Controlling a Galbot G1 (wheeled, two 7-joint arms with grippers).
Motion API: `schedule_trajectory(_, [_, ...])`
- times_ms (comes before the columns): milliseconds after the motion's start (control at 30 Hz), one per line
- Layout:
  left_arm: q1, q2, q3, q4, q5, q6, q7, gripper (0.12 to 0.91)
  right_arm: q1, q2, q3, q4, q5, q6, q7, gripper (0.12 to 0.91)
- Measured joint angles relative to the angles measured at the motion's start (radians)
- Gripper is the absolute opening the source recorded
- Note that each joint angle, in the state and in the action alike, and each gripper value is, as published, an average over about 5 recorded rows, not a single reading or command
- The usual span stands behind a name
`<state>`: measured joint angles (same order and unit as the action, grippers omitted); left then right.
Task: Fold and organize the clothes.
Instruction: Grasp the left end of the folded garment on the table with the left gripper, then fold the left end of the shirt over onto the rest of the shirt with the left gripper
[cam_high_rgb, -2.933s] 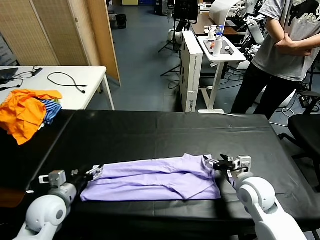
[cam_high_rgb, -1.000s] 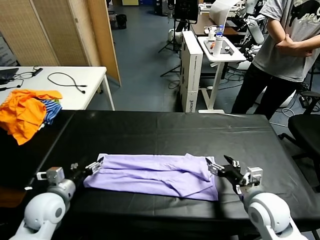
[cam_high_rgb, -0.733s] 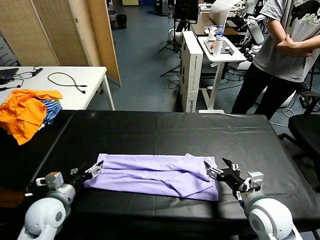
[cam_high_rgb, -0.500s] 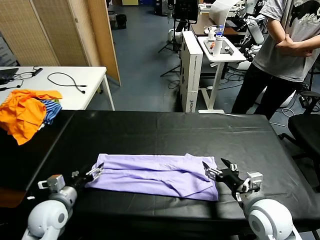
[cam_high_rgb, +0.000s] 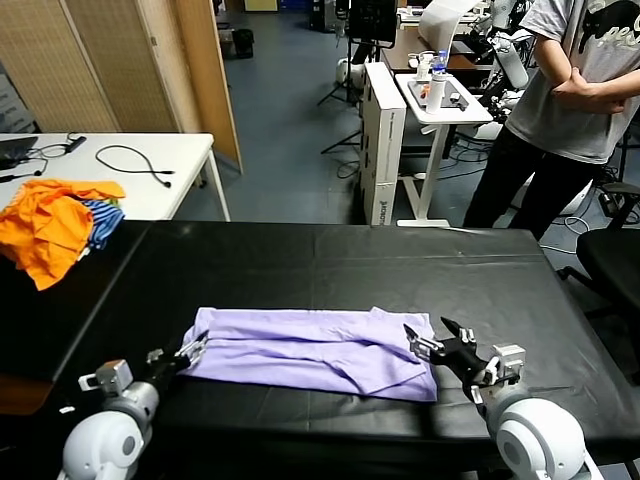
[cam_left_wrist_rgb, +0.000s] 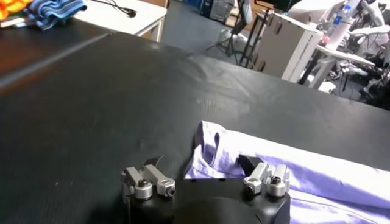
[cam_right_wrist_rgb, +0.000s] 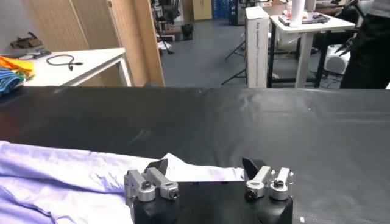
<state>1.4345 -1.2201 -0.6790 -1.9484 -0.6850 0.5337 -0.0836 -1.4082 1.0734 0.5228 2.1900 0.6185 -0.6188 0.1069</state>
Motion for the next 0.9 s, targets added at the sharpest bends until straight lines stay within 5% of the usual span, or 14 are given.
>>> schedule_trajectory(233, [0.001,-0.006,0.009,-0.011,0.028,0.000,0.005,0.212,0.005,0.006,-0.007,-0.008,-0.004,0.002,0.001,0.907])
schedule_trajectory(533, [0.012,0.025,-0.001,-0.038,0.138,-0.016,0.027,0.183,0.003,0.018,-0.009,-0.007,-0.008,0.004,0.003,0.907])
schedule_trajectory(900, [0.084,0.184,-0.128,-0.048,0.341,-0.112,0.069,0.183,-0.007,0.031,-0.020,0.003,-0.008,0.005,0.004,0.907])
